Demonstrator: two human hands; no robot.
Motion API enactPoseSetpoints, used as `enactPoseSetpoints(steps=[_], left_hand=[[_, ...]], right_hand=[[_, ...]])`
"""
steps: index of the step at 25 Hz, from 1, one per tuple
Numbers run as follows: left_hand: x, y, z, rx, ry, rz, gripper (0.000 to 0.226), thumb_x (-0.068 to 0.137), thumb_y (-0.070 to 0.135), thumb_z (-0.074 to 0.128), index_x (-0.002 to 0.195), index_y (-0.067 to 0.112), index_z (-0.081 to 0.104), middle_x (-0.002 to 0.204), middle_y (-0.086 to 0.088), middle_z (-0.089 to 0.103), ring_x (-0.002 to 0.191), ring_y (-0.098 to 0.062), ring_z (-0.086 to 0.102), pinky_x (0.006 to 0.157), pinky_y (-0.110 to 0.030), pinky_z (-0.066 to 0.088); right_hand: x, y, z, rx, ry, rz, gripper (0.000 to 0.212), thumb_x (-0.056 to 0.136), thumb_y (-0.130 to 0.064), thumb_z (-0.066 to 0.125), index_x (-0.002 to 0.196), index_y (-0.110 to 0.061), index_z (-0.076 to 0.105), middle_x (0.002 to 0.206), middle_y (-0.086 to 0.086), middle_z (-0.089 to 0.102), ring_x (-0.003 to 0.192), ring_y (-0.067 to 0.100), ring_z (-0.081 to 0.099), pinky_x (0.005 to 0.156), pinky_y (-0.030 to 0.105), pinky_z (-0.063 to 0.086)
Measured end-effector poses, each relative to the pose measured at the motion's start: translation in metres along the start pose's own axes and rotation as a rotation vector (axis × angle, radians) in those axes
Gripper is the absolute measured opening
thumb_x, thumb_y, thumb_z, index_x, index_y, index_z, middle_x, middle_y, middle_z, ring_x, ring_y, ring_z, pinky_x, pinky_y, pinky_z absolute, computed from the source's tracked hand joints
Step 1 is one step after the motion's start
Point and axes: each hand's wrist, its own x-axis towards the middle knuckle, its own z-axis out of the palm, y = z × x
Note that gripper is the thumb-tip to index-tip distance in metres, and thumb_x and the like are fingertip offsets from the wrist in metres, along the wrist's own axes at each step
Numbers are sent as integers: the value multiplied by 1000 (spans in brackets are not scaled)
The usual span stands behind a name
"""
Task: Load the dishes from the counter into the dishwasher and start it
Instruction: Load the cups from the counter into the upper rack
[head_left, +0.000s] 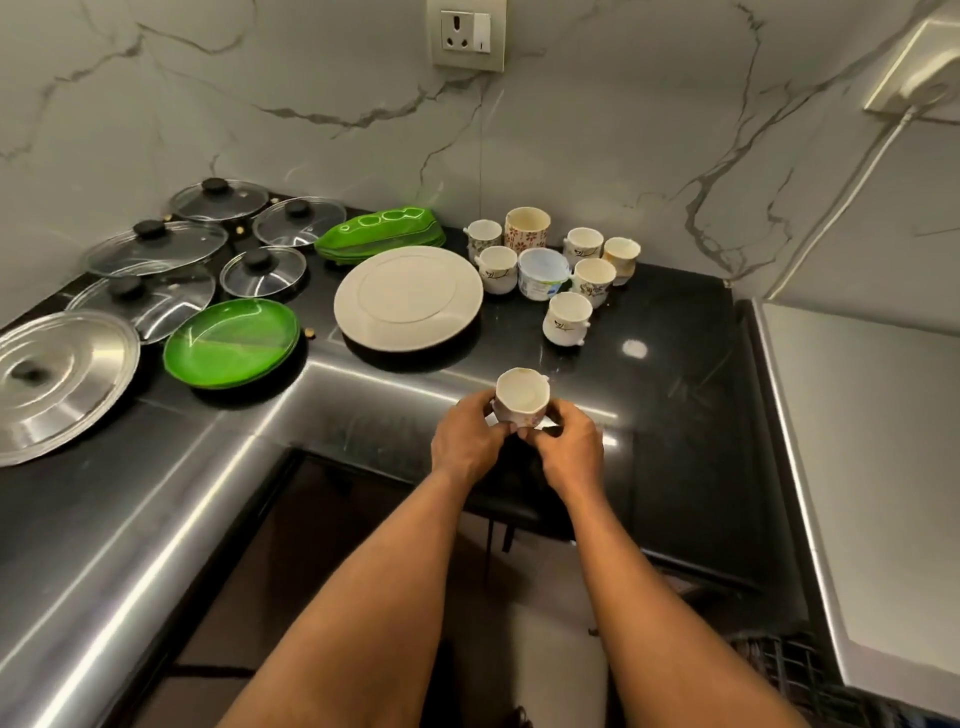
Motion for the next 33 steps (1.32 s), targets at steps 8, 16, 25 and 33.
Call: enactPoseSetpoints(steps=[8,16,25,33], left_hand=[[-84,-8,6,-16,65,18,53,85,27,74,135,28,56,127,3,65,118,-18,61,90,-33,47],[-196,-22,3,-10,81,50,50,83,27,72,131,35,60,116,2,71,111,-22,65,87,-36,53],[-306,-20,56,-63,-58,113,54,83,28,78,134,27,60,120,3,70,111,-19,64,92,-38,52],[-360,14,151,-84,-207,104,48,81,25,77,127,21,65,113,3,72,103,-17,67,90,-41,55]], right_hand=[[-80,7,-31,0,-12,-76,46,79,-26,78,122,-21,64,120,-2,67,110,14,61,88,33,51],[-191,22,-61,4,49,-109,42,71,-25,82,111,-23,69,102,-5,73,95,12,66,82,37,55],[-295,71,-127,-52,69,25,48,73,-27,82,118,-16,67,112,3,71,104,19,64,84,34,52],[-332,148,-208,25,77,171,35,78,-18,77,111,-17,67,101,-3,71,93,15,65,81,36,54]])
